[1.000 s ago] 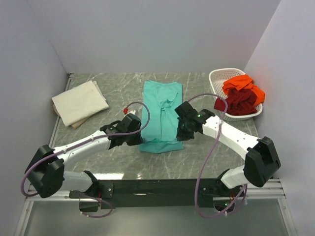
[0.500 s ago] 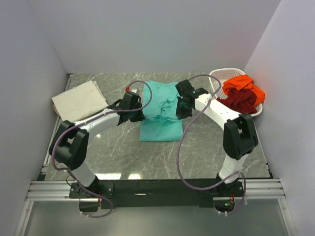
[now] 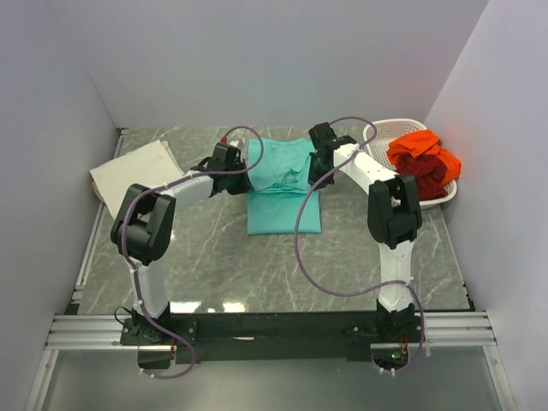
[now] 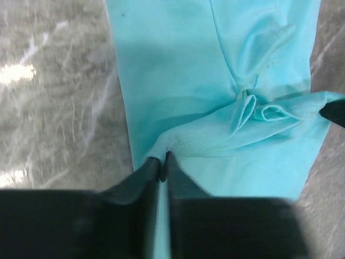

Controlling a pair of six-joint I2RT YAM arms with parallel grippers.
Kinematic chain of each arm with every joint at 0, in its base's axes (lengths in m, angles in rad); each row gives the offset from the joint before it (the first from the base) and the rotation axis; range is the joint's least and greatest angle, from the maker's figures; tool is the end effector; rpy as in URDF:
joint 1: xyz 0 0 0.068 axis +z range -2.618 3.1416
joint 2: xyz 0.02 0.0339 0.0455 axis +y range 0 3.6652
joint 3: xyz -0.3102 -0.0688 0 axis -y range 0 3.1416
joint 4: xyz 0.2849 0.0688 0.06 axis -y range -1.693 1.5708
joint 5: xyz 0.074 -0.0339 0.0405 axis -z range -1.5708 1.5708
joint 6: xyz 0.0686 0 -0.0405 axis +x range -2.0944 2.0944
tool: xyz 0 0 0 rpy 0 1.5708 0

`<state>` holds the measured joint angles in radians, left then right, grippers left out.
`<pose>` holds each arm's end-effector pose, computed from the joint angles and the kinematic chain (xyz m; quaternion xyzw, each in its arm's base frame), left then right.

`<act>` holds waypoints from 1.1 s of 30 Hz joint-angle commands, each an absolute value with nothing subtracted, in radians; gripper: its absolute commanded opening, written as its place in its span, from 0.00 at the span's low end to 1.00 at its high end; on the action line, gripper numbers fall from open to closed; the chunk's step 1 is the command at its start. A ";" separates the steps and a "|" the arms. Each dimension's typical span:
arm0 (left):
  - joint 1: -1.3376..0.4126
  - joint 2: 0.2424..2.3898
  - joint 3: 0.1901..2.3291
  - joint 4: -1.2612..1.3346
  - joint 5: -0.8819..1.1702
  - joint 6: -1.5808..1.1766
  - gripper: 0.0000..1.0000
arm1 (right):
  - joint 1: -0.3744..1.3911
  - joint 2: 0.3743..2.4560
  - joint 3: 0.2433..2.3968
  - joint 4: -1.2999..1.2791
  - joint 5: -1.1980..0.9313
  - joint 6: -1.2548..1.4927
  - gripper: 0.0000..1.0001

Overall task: Fold and stack the t-shirts
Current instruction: Fold the tshirt

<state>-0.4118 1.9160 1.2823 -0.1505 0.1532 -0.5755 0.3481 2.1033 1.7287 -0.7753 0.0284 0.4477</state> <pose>0.4453 -0.2059 0.1849 -0.0461 0.9203 -0.2433 0.3030 0.4921 0.1765 0.2022 0.0516 0.9765 0.0681 0.1979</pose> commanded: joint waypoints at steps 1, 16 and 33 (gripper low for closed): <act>-0.390 1.948 1.362 -0.124 0.192 -0.534 0.19 | 0.324 2.125 1.796 -0.796 0.015 0.414 0.02; -0.379 1.787 1.201 -0.089 0.205 -0.563 0.79 | 0.318 1.905 1.582 -0.713 -0.087 0.419 0.63; -0.451 1.638 0.882 0.026 0.216 -0.650 0.65 | 0.322 1.704 1.118 -0.538 -0.170 0.466 0.39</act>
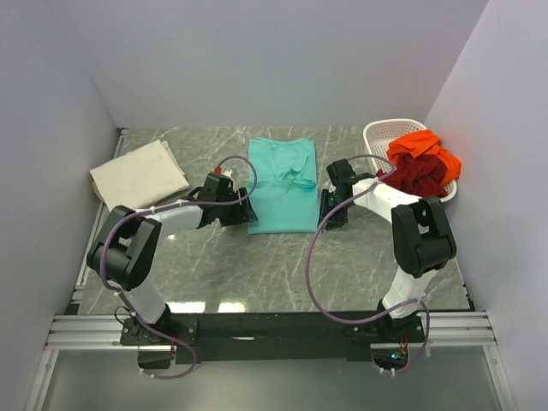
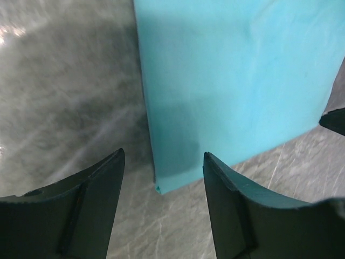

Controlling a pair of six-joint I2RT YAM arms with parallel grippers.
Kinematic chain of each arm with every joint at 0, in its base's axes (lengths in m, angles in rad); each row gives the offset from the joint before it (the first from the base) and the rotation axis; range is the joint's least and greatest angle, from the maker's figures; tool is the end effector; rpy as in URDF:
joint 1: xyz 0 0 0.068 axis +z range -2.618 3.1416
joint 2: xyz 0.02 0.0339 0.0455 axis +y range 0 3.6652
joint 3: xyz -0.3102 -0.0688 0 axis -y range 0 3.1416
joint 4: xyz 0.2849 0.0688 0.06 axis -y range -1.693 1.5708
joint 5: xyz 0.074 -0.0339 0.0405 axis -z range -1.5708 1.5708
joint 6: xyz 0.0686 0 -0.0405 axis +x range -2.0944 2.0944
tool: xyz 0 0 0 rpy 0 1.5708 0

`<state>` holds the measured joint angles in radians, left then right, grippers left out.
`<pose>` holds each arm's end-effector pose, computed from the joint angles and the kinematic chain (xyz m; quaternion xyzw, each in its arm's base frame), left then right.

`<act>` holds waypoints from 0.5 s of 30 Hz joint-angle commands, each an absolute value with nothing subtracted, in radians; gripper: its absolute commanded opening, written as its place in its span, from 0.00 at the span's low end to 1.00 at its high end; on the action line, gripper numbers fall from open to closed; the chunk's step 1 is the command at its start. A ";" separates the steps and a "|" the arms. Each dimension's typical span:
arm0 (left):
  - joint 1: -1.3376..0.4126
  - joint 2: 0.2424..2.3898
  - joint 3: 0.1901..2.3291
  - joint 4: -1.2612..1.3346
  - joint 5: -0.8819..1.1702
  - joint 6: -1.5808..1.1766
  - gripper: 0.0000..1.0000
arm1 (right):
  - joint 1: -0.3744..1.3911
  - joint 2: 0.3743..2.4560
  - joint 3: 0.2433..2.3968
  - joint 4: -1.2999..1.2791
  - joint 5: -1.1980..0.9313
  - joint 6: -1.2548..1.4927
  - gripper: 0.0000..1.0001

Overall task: Fold and stack the t-shirts
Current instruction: Fold the tshirt

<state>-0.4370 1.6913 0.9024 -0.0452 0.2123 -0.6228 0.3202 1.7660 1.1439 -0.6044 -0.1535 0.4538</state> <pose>0.3521 -0.1804 0.1571 -0.0481 0.9272 -0.2663 0.2590 0.3712 0.1341 0.1671 0.0525 0.9810 0.1344 0.1297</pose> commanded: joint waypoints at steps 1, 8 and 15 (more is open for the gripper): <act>-0.460 1.635 0.879 0.022 0.213 -0.650 0.65 | 0.324 1.703 1.095 -0.532 -0.170 0.468 0.39; -0.476 1.612 0.850 0.012 0.190 -0.666 0.63 | 0.327 1.707 1.062 -0.494 -0.179 0.476 0.37; -0.479 1.595 0.819 0.014 0.176 -0.675 0.62 | 0.341 1.726 1.059 -0.491 -0.181 0.480 0.36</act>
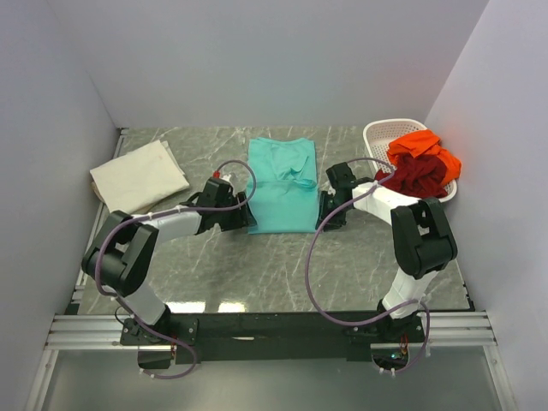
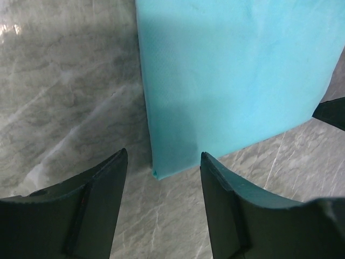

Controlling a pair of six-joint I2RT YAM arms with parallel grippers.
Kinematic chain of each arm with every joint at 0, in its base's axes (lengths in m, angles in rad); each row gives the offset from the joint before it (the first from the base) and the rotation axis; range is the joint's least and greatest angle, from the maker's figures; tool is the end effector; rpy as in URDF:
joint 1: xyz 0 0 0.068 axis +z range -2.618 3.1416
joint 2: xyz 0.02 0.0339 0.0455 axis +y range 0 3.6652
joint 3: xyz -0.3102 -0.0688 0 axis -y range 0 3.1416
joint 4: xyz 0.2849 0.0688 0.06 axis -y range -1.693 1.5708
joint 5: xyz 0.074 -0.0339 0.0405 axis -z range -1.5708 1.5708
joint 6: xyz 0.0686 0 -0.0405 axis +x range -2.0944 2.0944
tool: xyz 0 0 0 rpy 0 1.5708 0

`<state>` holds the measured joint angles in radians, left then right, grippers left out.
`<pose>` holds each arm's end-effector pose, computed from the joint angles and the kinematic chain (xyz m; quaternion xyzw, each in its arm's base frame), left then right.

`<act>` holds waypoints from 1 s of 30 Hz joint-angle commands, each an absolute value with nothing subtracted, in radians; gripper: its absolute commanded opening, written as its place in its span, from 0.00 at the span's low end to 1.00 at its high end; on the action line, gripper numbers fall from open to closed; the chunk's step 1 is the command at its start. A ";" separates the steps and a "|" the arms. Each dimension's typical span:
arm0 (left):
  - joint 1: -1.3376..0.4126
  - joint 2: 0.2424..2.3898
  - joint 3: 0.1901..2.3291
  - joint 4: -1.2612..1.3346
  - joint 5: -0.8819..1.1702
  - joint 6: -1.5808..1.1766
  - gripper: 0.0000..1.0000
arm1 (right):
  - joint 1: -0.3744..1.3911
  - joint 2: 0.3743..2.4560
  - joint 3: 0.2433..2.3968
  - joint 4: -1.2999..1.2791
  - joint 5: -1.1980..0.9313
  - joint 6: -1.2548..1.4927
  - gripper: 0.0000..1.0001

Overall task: Fold and stack the t-shirts
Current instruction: Fold the tshirt

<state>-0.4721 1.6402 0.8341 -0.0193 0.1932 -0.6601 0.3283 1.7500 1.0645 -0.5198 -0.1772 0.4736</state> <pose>0.3306 -0.1836 0.1551 -0.0520 0.9262 -0.2702 0.2577 0.3600 0.1354 0.1526 0.0551 0.9781 0.1508 0.1327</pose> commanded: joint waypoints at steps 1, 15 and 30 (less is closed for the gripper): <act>-0.480 1.594 0.815 0.014 0.175 -0.678 0.61 | 0.345 1.733 1.057 -0.491 -0.183 0.480 0.36; -0.508 1.605 0.802 0.006 0.144 -0.690 0.53 | 0.367 1.772 1.028 -0.497 -0.172 0.483 0.22; -0.541 1.631 0.819 -0.054 0.117 -0.721 0.36 | 0.368 1.761 1.015 -0.494 -0.170 0.489 0.15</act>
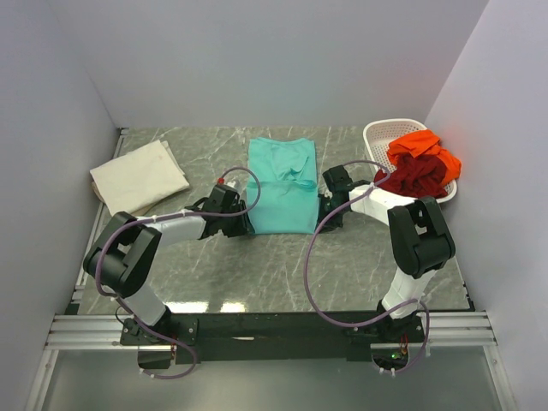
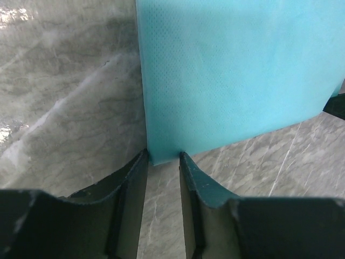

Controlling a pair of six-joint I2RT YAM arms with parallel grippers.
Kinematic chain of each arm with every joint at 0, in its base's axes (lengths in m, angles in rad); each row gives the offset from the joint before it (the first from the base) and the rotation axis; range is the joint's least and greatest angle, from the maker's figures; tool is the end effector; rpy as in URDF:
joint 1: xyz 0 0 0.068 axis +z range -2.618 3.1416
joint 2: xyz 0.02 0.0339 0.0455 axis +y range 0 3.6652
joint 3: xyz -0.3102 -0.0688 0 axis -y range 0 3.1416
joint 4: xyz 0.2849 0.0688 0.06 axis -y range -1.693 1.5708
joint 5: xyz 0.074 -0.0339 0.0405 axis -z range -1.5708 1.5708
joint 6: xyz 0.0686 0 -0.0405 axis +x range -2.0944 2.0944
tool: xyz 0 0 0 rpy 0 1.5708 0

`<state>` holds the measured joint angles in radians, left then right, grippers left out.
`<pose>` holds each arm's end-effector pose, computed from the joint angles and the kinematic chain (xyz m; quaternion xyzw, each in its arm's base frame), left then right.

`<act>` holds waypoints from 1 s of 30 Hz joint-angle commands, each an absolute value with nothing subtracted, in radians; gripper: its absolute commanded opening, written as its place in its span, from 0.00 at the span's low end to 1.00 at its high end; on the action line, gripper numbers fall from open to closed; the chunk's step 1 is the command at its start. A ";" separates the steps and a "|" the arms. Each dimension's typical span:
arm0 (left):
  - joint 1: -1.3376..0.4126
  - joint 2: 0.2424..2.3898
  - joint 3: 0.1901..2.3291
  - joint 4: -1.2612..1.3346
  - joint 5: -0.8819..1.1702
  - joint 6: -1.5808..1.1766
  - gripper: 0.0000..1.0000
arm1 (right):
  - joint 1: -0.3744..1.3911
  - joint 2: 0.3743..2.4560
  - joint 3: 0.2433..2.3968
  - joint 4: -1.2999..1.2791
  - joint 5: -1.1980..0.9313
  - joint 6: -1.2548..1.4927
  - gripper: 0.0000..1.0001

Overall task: Fold and stack the t-shirts
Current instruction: Fold the tshirt

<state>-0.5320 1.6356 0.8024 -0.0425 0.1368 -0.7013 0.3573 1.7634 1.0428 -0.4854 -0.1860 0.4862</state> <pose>0.3115 -0.1942 0.1435 -0.0561 0.9366 -0.2489 0.2400 0.3548 0.1460 0.1430 0.0463 0.9782 0.1573 0.1274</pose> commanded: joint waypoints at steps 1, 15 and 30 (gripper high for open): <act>-0.545 1.626 0.815 -0.052 0.114 -0.724 0.36 | 0.370 1.761 1.015 -0.494 -0.172 0.489 0.15; -0.560 1.657 0.811 -0.040 0.098 -0.721 0.01 | 0.371 1.756 1.017 -0.492 -0.176 0.488 0.06; -0.560 1.594 0.808 -0.115 0.002 -0.703 0.00 | 0.371 1.707 1.000 -0.538 -0.103 0.497 0.00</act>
<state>-0.5591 1.6333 0.8024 -0.0711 0.0513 -0.7185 0.3641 1.7447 1.0256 -0.4873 -0.1669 0.4980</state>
